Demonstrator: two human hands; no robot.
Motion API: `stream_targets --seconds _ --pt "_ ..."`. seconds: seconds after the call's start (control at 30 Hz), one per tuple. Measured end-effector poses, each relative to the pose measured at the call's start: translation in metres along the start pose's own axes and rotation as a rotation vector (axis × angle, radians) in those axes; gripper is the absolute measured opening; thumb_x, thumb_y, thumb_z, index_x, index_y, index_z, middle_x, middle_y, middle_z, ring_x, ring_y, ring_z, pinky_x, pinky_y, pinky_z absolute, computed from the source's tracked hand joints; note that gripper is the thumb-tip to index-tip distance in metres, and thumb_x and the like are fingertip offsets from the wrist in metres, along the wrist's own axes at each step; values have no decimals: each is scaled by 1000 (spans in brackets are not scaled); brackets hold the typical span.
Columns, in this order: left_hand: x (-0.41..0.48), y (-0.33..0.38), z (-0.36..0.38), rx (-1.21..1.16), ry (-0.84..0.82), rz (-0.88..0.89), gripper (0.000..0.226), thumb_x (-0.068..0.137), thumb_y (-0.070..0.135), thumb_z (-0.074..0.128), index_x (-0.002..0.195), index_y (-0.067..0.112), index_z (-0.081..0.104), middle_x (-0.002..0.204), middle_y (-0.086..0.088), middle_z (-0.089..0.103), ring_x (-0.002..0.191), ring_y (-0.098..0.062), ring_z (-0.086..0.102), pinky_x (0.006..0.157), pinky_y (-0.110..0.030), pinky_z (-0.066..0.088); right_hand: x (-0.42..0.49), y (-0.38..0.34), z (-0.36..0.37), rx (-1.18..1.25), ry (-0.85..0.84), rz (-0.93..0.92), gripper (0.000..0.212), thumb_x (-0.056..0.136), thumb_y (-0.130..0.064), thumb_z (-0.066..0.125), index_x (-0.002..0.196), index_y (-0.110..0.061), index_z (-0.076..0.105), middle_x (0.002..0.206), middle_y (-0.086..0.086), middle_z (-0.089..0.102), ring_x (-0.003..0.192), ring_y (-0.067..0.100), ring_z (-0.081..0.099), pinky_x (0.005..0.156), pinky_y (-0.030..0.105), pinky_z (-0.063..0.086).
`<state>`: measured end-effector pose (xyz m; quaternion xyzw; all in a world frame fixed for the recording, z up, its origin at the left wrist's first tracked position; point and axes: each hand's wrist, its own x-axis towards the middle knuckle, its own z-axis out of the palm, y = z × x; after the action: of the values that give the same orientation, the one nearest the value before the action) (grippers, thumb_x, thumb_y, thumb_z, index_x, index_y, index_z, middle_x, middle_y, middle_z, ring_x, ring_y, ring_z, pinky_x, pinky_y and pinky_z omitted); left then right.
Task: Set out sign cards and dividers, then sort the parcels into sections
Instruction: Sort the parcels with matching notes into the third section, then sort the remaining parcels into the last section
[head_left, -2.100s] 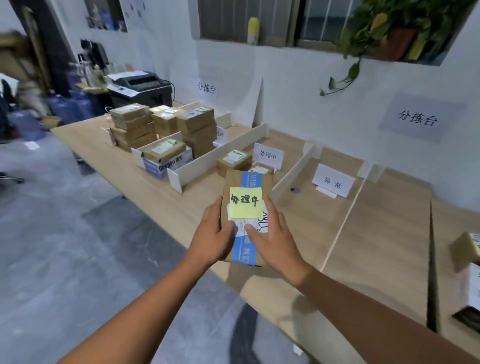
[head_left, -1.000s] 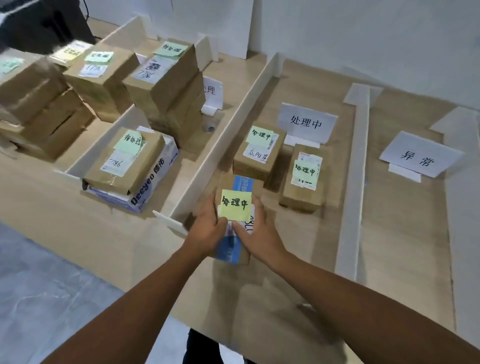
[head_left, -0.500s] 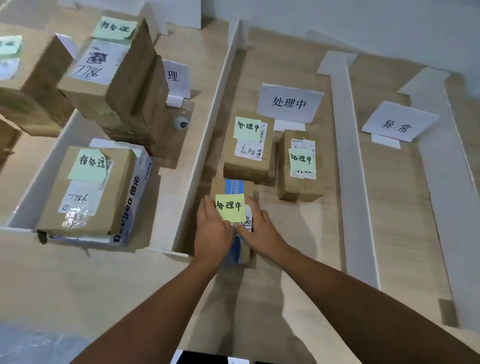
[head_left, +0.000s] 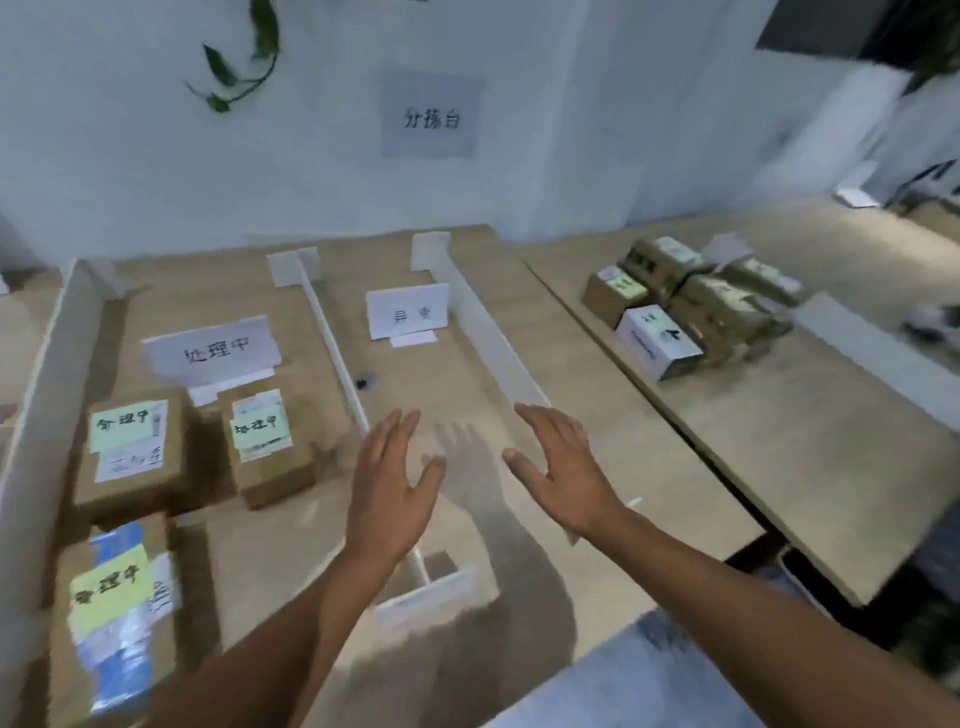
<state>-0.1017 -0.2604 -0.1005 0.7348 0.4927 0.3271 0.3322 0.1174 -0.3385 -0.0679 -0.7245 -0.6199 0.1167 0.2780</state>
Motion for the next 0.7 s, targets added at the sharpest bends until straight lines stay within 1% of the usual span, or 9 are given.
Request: stream_targets --seconds 0.03,0.07,0.1,0.2,0.33,0.47,0.6,0.7 --pt "1 27 27 5 -18 44 59 98 29 66 152 19 46 161 -3 37 151 -24 28 127 -32 12 -13 25 -32 6 28 37 57 100 -42 58 152 -22 43 150 1 45 141 19 33 113 18 18" --pt "1 55 53 -1 -34 78 59 99 34 64 153 20 45 162 0 36 152 -22 26 124 -23 5 -26 49 -62 11 51 73 58 101 -44 57 152 -24 41 151 -1 43 142 17 31 113 21 21" --pt "1 82 78 -24 -47 99 59 99 40 60 154 22 44 162 3 36 152 -20 25 122 -21 4 -38 71 -90 8 70 97 59 101 -47 55 153 -26 39 152 -2 41 142 15 30 113 23 22" --pt "3 154 144 -124 -78 144 68 94 55 49 154 24 42 162 4 37 152 -14 26 126 -37 20 -68 129 -159 -40 108 130 59 101 -48 54 154 -26 38 154 -3 40 143 14 29 112 23 23" --pt "4 217 213 -143 -122 177 71 93 57 46 156 26 37 163 7 33 152 -11 24 125 -38 21 -86 187 -221 -25 150 170 59 102 -45 54 154 -23 39 152 -3 41 141 14 33 113 23 24" --pt "19 246 263 -154 -151 142 64 101 47 55 157 24 35 164 5 32 152 -12 25 124 -33 20 -74 242 -246 10 136 155 59 101 -47 54 154 -26 37 152 -5 40 141 10 34 116 27 27" --pt "52 254 305 -134 -126 90 63 100 39 60 155 17 39 162 -3 37 150 -18 31 124 -39 26 -33 296 -248 83 111 173 60 100 -50 54 154 -32 35 152 -8 39 142 8 34 116 29 28" --pt "89 250 341 -91 -105 65 64 101 42 57 156 19 36 163 -1 34 151 -16 29 124 -41 27 10 338 -240 127 72 172 61 99 -54 53 154 -34 34 150 -9 40 141 7 34 116 30 30"
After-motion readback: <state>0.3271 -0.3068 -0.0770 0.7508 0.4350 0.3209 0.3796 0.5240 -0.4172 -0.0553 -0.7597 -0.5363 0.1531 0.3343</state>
